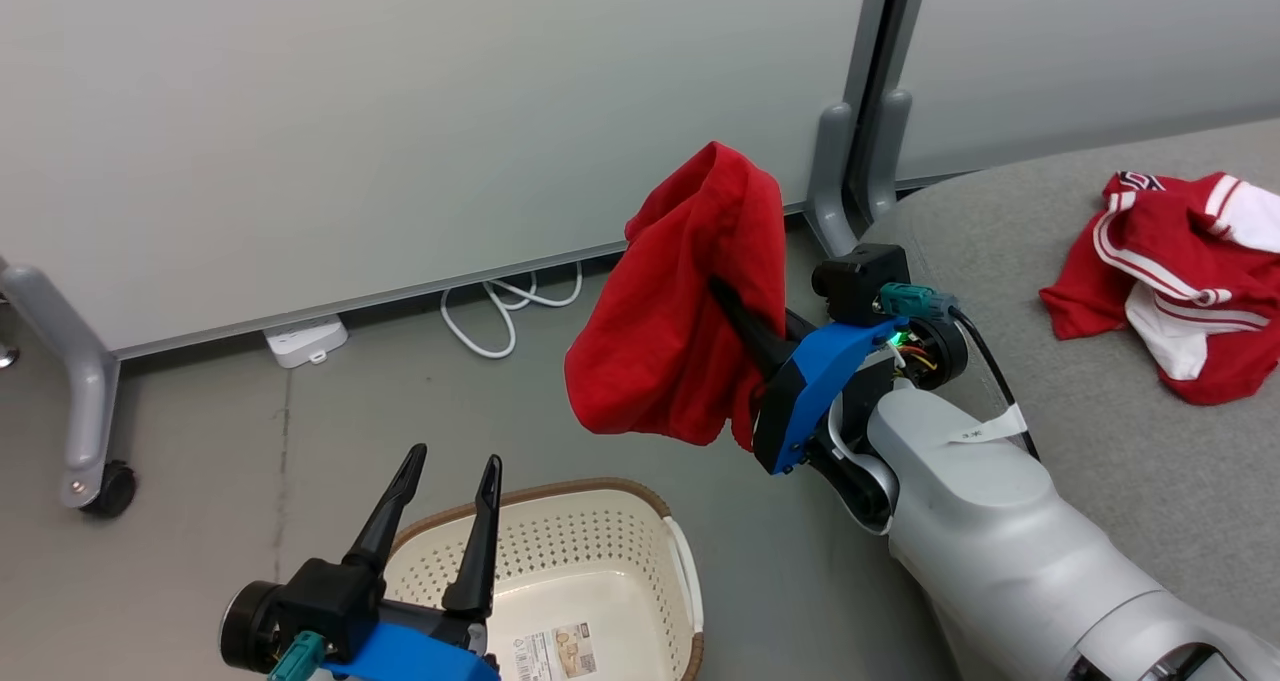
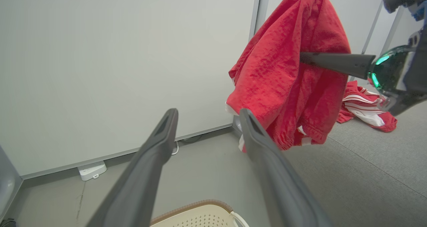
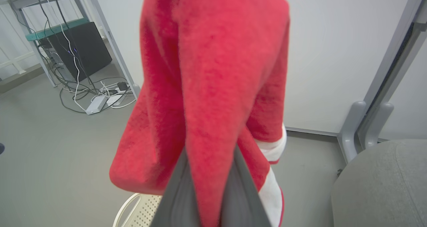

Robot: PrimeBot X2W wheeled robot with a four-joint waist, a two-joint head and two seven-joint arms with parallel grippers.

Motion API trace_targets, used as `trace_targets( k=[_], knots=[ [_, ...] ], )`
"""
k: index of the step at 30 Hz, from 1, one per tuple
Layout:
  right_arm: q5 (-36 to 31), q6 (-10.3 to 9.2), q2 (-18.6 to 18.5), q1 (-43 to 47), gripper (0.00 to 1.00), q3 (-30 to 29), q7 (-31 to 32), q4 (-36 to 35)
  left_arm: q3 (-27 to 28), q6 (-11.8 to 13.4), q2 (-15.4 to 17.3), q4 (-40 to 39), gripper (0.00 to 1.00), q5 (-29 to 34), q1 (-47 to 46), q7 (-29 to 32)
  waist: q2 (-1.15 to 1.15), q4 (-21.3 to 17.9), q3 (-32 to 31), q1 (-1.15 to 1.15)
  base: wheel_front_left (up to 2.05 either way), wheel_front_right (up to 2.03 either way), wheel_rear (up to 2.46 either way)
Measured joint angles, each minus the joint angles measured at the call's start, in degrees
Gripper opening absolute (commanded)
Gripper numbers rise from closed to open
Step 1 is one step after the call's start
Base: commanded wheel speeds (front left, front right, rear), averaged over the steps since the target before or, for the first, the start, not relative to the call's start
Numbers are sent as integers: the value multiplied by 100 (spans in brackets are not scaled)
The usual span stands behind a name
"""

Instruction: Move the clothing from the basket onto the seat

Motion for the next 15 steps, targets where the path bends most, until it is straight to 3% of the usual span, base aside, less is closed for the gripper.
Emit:
trace_targets(
  k=[6,15],
  knots=[
    [24,0,2,-4,0,36,-10,-13,171,-90,-89,34,100,157,1,0,0,-440,77,0,0,0,0],
    [41,0,-33,-10,0,-35,-23,22,237,-159,-143,98,100,260,-133,0,0,-1404,231,0,0,0,0]
  ],
)
